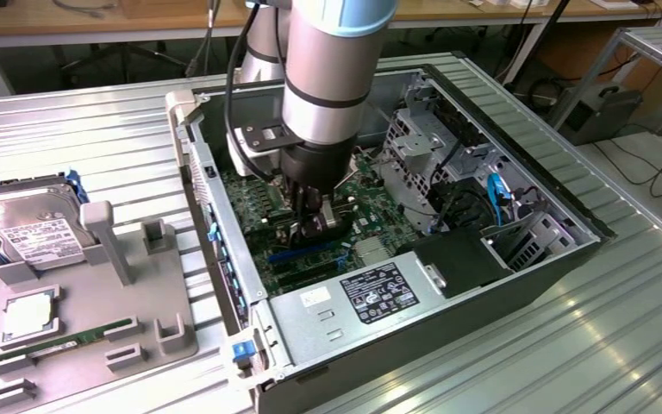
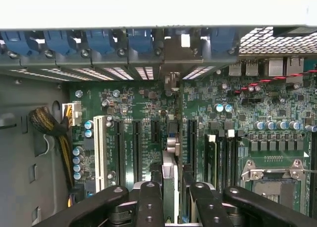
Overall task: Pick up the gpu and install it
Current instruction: 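Insert the gpu into the slot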
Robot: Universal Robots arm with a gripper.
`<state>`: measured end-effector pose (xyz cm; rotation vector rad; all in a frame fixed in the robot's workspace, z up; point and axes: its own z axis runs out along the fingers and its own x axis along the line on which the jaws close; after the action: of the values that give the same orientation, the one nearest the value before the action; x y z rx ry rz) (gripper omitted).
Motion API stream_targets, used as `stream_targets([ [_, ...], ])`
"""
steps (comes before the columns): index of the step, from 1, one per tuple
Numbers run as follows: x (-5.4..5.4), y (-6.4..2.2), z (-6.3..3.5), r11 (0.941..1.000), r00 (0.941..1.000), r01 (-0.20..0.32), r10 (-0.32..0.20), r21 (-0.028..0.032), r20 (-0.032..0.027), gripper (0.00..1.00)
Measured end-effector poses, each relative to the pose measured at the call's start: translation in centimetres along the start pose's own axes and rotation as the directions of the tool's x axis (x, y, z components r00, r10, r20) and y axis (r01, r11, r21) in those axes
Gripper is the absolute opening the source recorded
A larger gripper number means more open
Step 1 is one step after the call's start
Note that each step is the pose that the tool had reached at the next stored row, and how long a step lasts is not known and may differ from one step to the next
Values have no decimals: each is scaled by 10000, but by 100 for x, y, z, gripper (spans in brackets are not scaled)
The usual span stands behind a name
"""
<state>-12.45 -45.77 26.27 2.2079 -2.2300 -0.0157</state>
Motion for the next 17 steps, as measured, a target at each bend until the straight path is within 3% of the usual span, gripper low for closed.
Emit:
stream_targets([
  [6, 1, 4, 23, 10000, 10000, -3, 3, -4, 6, 26],
  [17, -4, 7, 29, 10000, 9999, -2, 2, -2, 162, 26],
])
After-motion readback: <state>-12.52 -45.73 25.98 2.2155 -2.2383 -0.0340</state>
